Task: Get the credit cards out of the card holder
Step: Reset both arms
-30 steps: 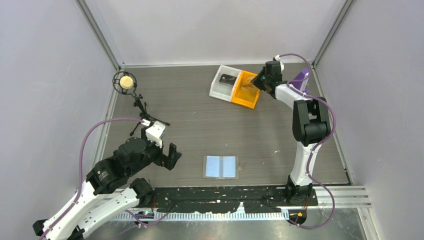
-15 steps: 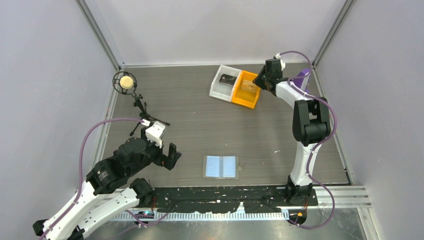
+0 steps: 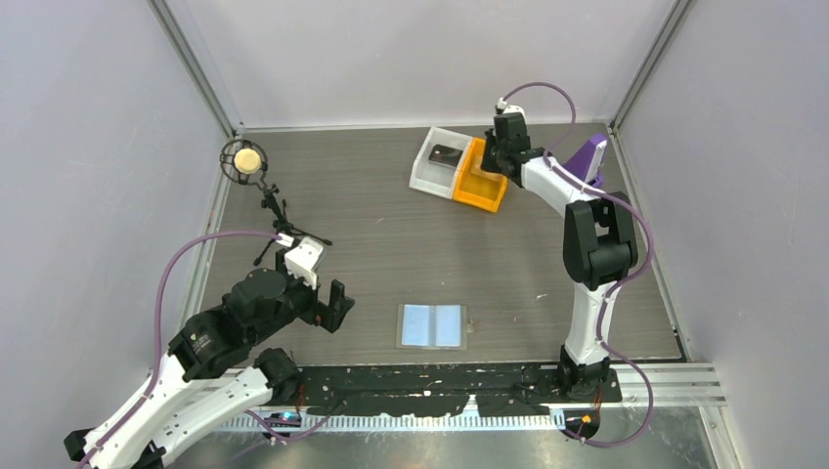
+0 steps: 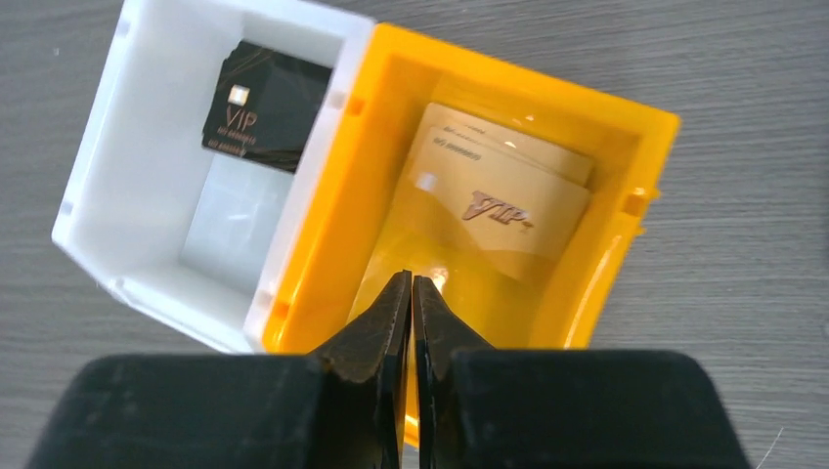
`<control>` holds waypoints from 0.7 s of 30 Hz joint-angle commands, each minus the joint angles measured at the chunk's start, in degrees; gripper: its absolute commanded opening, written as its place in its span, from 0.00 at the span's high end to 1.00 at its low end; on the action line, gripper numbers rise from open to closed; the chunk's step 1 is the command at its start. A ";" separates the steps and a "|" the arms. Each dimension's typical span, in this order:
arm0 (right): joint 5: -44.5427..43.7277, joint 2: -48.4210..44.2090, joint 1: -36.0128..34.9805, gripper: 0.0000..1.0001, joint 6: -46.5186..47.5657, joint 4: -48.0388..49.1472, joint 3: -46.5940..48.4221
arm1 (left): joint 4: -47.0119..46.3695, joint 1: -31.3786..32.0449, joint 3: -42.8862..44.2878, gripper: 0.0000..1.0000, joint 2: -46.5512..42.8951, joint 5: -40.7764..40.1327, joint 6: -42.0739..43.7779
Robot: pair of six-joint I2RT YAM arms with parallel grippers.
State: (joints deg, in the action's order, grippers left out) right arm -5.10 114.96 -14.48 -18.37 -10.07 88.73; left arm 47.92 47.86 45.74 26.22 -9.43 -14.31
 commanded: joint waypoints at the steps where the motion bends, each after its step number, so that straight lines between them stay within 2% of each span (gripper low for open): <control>1: -1.90 0.54 -1.42 0.89 8.57 -1.79 3.76 | -0.48 -0.22 0.08 0.01 -0.66 -0.10 0.59; 14: -0.29 6.10 -1.70 0.89 9.31 -0.79 4.52 | -0.50 -0.22 0.06 0.01 -0.60 -1.43 0.58; 21: 0.13 1.56 -1.80 0.89 10.17 -1.34 2.96 | -0.71 -0.22 -0.20 0.01 -1.27 -4.04 0.51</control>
State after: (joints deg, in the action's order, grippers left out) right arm -5.19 121.71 -16.23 -9.54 -12.40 90.85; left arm 47.94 47.86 45.71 26.09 -11.00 -14.31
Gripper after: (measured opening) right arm 0.109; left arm 0.991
